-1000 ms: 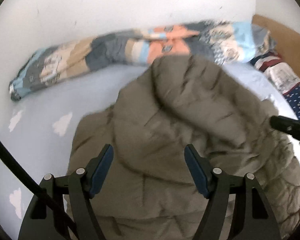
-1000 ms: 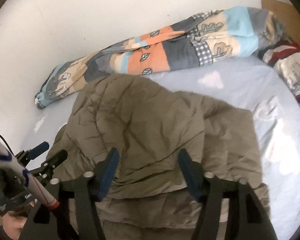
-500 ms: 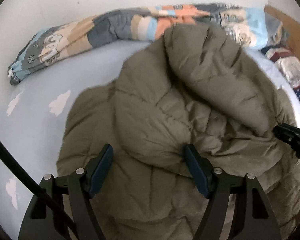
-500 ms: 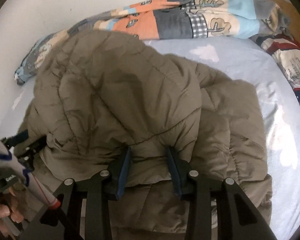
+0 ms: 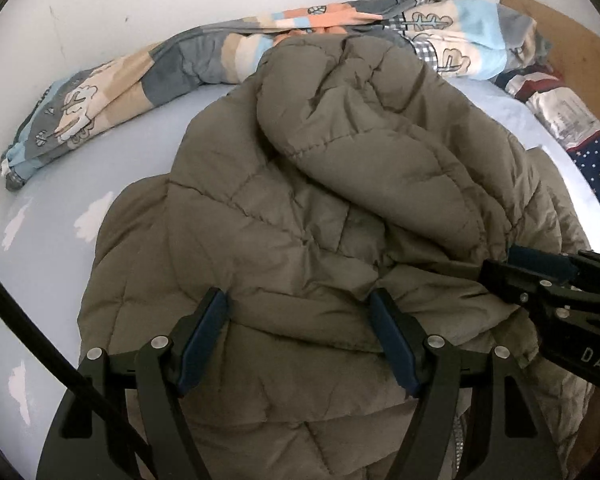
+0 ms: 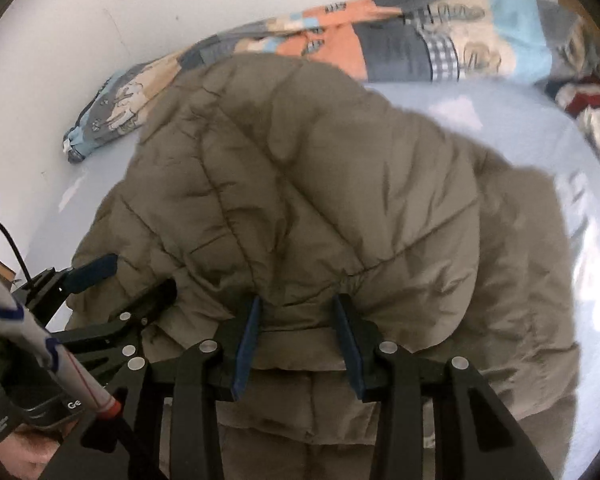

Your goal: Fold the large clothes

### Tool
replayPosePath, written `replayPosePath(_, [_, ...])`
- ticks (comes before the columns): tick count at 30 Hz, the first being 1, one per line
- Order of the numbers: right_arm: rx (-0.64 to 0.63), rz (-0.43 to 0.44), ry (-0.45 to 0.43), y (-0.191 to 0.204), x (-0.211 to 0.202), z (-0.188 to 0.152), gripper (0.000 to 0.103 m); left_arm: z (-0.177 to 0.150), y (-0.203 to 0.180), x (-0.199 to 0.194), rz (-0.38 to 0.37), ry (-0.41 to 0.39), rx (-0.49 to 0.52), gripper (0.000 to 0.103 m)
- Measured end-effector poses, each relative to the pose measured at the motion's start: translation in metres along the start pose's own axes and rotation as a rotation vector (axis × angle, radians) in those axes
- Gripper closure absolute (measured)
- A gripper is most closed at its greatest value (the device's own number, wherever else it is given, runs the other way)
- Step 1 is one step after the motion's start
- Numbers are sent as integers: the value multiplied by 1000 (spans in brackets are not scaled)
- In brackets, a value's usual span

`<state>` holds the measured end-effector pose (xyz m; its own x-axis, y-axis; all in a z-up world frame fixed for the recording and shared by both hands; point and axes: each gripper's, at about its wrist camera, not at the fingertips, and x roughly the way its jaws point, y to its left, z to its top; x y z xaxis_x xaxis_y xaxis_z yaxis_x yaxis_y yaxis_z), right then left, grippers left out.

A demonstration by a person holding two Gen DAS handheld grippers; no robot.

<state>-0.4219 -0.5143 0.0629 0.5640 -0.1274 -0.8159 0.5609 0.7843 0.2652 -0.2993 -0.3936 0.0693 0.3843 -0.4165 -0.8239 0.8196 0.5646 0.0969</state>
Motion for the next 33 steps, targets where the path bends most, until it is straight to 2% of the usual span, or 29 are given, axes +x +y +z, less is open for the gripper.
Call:
replayPosePath(2, [15, 14, 12, -4, 2, 0, 61, 1, -2, -4, 4, -5, 2, 30])
replayPosePath(6, [0, 5, -20, -1, -16, 4, 60, 5, 4, -24, -57, -40, -39, 30])
replayPosePath(9, [-2, -2, -71, 0, -36, 8, 59, 4, 10, -37, -34, -69, -40, 30])
replayPosePath(12, [-2, -53, -86, -5, -47, 8, 53, 0, 18, -37, -13, -51, -42, 30])
replayPosePath(15, [14, -85, -45, -16, -43, 3, 53, -8, 33, -27, 8, 1, -74, 30])
replayPosePath(18, [48, -89, 17, -26, -31, -4, 53, -12, 44, -14, -27, 60, -106, 30])
replayPosePath(22, [85, -68, 73, -34, -13, -13, 50, -13, 40, -10, 3, 70, -91, 30])
replayPosePath(23, [86, -70, 74, -34, -13, -12, 50, -11, 38, -14, 6, 64, -90, 30])
replayPosePath(25, [102, -59, 57, -33, -24, -9, 50, -9, 37, -29, -35, 40, -102, 30])
replayPosePath(28, [118, -15, 1, -28, -53, -5, 50, -11, 37, -64, -72, -19, -123, 30])
replayPosePath(33, [87, -18, -79, -15, -112, -30, 48, -50, 36, -119, -59, -77, -107, 30])
